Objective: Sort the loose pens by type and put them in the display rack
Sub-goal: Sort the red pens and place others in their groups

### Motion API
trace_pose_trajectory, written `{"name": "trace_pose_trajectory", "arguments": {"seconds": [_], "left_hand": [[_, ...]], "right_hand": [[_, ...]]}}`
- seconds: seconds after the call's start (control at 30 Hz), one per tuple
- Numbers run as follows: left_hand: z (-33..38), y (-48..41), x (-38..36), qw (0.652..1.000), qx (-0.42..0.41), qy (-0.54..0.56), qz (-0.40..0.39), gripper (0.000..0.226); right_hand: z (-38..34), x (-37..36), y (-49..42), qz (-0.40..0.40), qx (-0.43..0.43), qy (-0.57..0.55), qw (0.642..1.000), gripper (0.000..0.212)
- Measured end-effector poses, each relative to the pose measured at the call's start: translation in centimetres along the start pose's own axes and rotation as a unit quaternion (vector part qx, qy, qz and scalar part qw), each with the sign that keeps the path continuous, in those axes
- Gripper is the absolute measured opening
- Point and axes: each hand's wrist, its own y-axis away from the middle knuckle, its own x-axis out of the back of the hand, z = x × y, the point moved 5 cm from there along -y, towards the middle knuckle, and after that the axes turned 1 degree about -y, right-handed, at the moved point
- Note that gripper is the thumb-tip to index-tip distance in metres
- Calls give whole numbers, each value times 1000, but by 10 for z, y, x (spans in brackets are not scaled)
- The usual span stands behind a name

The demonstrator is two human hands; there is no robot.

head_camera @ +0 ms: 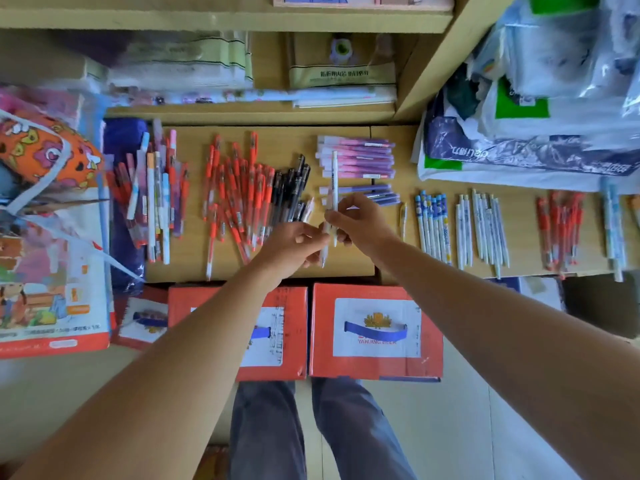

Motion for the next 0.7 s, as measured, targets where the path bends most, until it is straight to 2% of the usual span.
{"name": "trace_pose_trajectory", "arguments": {"seconds": [0.13, 0.33, 0.53, 0.63, 0.7], "left_hand": [[11, 2, -31, 999, 3, -30, -19, 12], [20, 4, -65, 999, -2, -8, -46, 11], [16, 1, -91, 997, 19, -56, -52, 16], [14, -7, -102, 998, 42, -39, -31, 20], [16, -11, -113, 998, 25, -41, -36, 20]], "right_hand": [[16, 37, 18, 2, -15, 0, 1000, 14], [40, 78, 46, 50, -52, -72, 995, 6], [71, 109, 60, 100, -45, -33, 993, 13], [86, 132, 63, 152, -32, 31, 987, 9], [94, 152, 64, 182, -34, 91, 978, 4]]}}
